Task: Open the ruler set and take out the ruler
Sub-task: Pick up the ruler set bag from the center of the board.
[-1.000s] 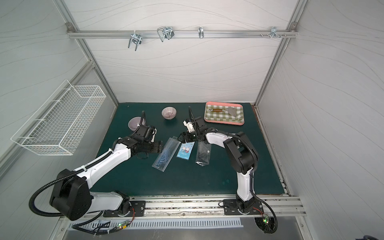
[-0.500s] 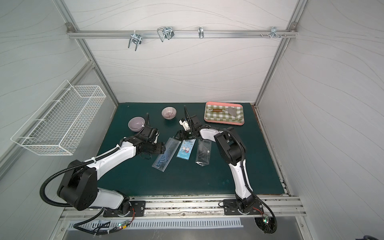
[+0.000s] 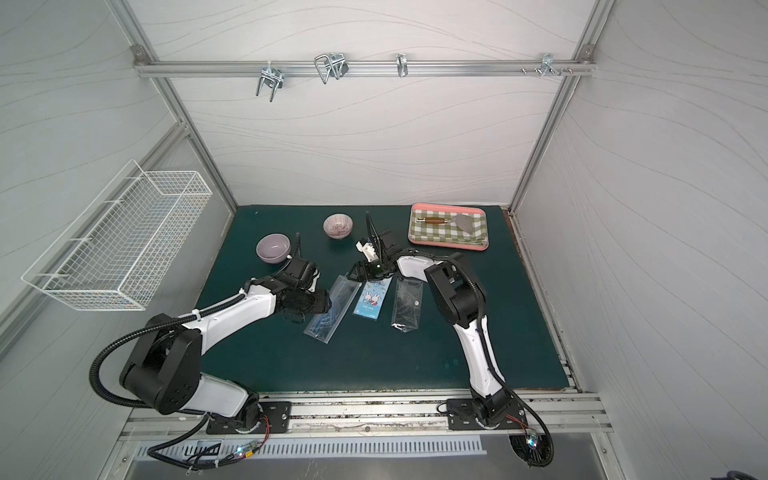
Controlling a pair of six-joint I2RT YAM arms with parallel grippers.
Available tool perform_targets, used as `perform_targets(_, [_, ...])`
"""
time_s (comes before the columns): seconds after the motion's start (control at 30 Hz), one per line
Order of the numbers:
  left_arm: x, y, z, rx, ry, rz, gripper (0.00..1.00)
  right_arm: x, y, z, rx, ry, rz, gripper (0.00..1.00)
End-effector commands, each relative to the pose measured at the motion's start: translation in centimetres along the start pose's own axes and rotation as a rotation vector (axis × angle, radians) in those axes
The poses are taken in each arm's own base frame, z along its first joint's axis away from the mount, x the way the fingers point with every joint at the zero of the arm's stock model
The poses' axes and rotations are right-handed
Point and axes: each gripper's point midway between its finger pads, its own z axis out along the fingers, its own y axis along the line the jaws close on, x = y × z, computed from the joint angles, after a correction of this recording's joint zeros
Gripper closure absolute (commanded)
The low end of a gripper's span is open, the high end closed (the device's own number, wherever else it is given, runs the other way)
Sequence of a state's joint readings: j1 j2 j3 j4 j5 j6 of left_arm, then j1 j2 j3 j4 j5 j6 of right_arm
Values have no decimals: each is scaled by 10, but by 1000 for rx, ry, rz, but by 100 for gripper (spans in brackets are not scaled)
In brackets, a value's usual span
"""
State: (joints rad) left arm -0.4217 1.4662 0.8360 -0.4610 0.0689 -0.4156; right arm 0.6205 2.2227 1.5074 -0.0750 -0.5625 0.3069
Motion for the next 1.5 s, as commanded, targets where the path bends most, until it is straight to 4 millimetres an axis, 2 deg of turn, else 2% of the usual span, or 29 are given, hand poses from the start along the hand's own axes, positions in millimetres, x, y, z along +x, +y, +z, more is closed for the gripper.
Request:
perform_targets(0.0, [2,-5,-4,28,-12,-31,44,22,-6,12,-2,76,31,38])
perform_targets(0.03, [5,-3,-4,26,-7,-37,47,22,-6,13,-2,77,30,38])
perform_targets(0.2, [17,4,-3,7,6,-70,76,26,-4,16,-5,89,30,38])
perform_targets(0.4, [27,10,5,-12,35,-78,99,26,1,21,-15,103,23,39])
perform_targets(0.73, [37,14,24,-27,81,-82,100,30,0,25,-6,123,26,42])
perform_targets(0.97, [39,15,32,-27,99,-82,100,32,-3,27,0,128,31,48])
perform_targets(1.13, [40,16,33,-31,101,-81,100,32,-4,27,3,129,32,61])
perform_targets(1.47, [42,17,36,-34,105,-80,100,31,-6,25,23,128,29,98])
